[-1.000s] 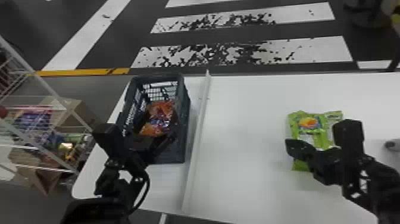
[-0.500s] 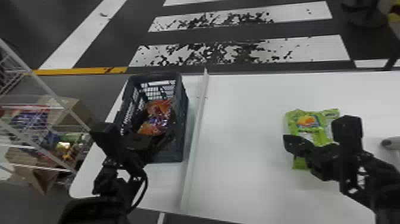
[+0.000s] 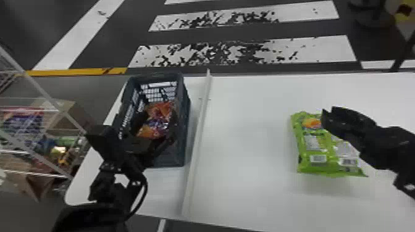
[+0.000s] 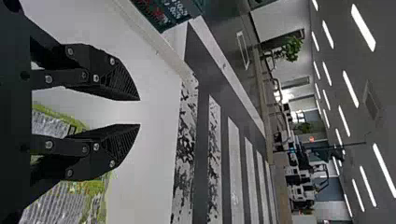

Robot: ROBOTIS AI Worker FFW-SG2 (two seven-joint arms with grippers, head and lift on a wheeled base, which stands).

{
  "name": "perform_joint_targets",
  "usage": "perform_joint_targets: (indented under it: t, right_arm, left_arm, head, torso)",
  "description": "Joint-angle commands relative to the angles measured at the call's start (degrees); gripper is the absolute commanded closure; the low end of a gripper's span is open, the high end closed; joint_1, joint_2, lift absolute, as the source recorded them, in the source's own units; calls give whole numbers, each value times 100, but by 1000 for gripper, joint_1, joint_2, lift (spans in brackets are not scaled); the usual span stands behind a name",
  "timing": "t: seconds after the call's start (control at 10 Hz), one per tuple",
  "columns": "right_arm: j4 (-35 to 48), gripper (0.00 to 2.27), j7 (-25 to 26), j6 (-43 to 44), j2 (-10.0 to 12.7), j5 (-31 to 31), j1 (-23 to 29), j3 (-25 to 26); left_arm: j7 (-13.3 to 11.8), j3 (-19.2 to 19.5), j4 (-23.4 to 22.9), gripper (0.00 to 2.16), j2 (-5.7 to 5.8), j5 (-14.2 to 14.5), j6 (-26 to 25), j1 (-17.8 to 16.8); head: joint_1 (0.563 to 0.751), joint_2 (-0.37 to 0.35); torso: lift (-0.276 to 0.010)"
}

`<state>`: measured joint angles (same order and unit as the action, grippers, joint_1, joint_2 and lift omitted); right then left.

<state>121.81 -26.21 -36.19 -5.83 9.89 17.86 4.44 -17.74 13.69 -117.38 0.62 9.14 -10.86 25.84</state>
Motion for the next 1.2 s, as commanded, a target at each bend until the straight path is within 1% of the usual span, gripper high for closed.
perform_joint_targets:
  t: [0.0, 0.2, 0.3, 0.4, 0.6, 0.7, 0.8, 0.9, 1.1]
  right_arm:
    - [177, 49, 108, -122, 3, 92, 165, 593]
    - [212, 60, 108, -210, 56, 119, 385, 1279]
    - [203, 60, 108, -245, 47, 101, 490, 1516]
    - [142, 53, 99, -333, 47, 22, 534, 1666]
    - [-184, 46, 20, -456, 3, -198, 560, 1771]
    - [-403, 43, -15, -456, -67, -241, 560, 1771]
    - [-579, 43, -68, -456, -120, -347, 543, 1736]
    - [-755, 43, -138, -596, -225, -382, 499, 1657]
    - [-1010, 43, -226, -772, -313, -400, 358, 1551]
  left_arm:
    - [-1, -6, -39, 100, 0, 0, 0, 0]
    - [-19, 3, -101, 100, -9, 18, -35, 0]
    - [-45, -6, -110, 100, -18, 44, -53, 0]
    - [-45, -6, -101, 100, -27, 44, -71, 0]
    - [-45, 3, -83, 100, -18, 44, -88, -9]
    - [-45, 3, -66, 100, -18, 44, -88, -9]
    - [-45, 3, -31, 100, -18, 44, -88, -35]
    - [-45, 3, -22, 100, -18, 44, -88, -53]
    - [-45, -15, 49, 100, -9, 44, -88, -70]
  head:
    - [695, 158]
    - [695, 66]
    - [695, 42]
    - [695, 0]
    - [695, -57]
    - [695, -73]
    - [695, -79]
    - [695, -87]
    - [695, -88]
  torso:
    - [-95]
    - [-95]
    - [-95]
    - [-95]
    - [-95]
    - [-95]
    - [-95]
    - [-95]
    - [-95]
